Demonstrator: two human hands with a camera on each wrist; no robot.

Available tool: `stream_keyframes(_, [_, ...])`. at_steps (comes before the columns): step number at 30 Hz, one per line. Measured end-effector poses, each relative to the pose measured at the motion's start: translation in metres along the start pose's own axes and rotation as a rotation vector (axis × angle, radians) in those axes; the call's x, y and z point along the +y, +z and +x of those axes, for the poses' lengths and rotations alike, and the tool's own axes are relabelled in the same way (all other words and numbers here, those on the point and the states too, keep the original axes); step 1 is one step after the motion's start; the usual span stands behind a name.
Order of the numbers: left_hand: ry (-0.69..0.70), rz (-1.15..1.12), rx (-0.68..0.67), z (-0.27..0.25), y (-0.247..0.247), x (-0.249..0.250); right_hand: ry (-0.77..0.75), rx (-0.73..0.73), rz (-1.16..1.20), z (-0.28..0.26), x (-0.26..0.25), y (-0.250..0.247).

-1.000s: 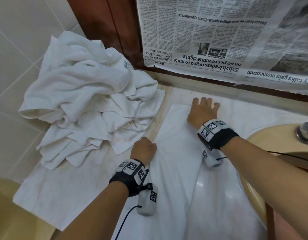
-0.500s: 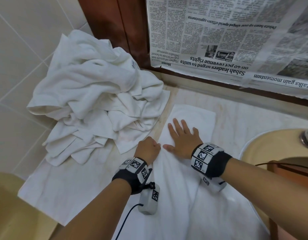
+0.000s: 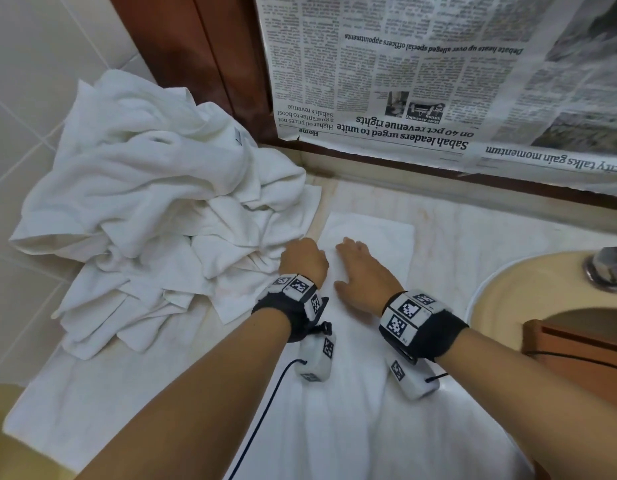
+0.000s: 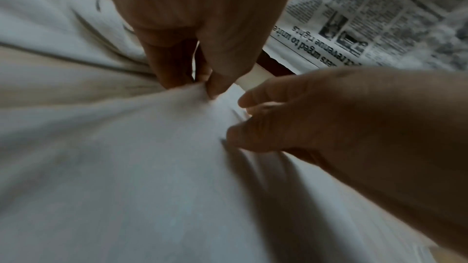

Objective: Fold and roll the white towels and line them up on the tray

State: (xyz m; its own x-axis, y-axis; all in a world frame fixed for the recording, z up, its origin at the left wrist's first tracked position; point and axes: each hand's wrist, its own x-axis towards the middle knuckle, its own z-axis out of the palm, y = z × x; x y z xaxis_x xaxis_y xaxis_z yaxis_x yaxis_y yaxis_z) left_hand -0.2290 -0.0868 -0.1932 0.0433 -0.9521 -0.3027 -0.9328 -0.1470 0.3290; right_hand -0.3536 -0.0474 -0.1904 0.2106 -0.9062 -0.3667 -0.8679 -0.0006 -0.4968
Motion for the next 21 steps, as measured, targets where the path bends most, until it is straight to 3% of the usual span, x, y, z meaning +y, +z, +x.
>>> stream_keyframes(3, [-0.046, 0.007, 0.026, 0.006, 0.000, -0.001, -0.013, 0.005, -0.179, 0.000, 0.006, 0.008])
stream_keyframes(12, [-0.073, -0.036, 0.029, 0.010, 0.006, -0.004, -0.030, -0.061, -0.393, 0.004, 0.026, 0.010])
stream_keyframes(16, [0.169, -0.090, 0.097, -0.013, 0.014, -0.004, -0.036, -0.083, -0.430, 0.008, 0.039, 0.003])
stream_keyframes(19, [0.386, 0.097, 0.043, -0.040, 0.021, -0.011, -0.029, -0.057, -0.442, 0.012, 0.050, -0.002])
stream_keyframes(21, [0.425, 0.154, -0.003, -0.057, 0.025, -0.020, -0.002, -0.058, -0.441, 0.015, 0.057, -0.010])
